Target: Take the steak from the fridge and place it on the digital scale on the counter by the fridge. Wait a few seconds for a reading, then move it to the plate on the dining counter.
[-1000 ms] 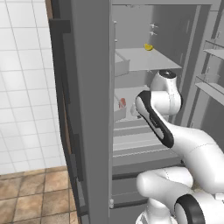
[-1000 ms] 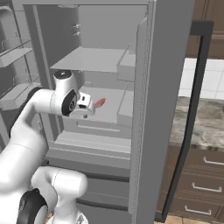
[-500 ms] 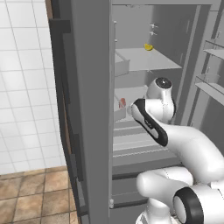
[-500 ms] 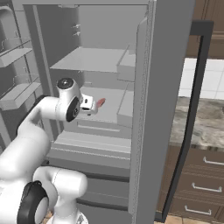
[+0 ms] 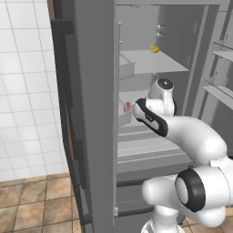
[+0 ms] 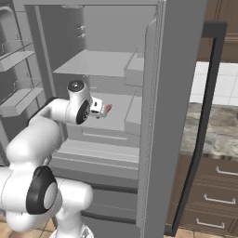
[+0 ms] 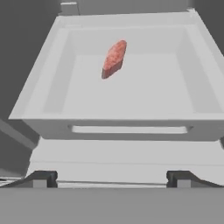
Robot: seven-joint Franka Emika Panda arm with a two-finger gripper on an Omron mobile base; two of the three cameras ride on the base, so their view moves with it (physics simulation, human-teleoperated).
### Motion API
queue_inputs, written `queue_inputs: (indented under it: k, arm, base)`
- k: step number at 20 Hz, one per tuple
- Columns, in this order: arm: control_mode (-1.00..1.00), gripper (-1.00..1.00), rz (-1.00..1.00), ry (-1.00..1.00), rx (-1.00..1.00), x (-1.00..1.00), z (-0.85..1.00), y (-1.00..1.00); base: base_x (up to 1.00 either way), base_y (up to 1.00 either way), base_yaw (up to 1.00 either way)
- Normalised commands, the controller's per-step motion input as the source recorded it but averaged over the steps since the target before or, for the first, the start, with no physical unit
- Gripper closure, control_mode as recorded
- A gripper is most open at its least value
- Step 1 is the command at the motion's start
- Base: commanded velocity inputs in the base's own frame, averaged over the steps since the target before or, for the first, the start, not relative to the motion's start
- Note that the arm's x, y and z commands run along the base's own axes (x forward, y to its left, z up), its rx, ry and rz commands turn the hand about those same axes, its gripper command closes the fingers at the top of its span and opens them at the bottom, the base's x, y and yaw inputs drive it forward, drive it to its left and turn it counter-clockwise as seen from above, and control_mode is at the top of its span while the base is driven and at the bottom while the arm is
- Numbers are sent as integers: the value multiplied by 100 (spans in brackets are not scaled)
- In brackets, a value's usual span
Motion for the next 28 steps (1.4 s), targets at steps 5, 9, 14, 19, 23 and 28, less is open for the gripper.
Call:
queue_inputs:
  k: [5, 9, 14, 19, 23, 28]
  arm:
    - [-100, -100, -2, -3, 2, 28, 0, 0]
    - [-100, -100, -2, -6, 0, 22, -1, 0]
    - [-100, -100, -2, -7, 0, 25, -7, 4]
    - [-100, -100, -2, -1, 0, 23, -17, 9]
    - [-100, -100, -4, 0, 0, 29, -22, 3]
    - [-100, -100, -4, 0, 0, 35, -19, 0]
  base:
    - [0, 0, 0]
    - [0, 0, 0]
    - [0, 0, 0]
    - [0, 0, 0]
    - [0, 0, 0]
    - [0, 0, 0]
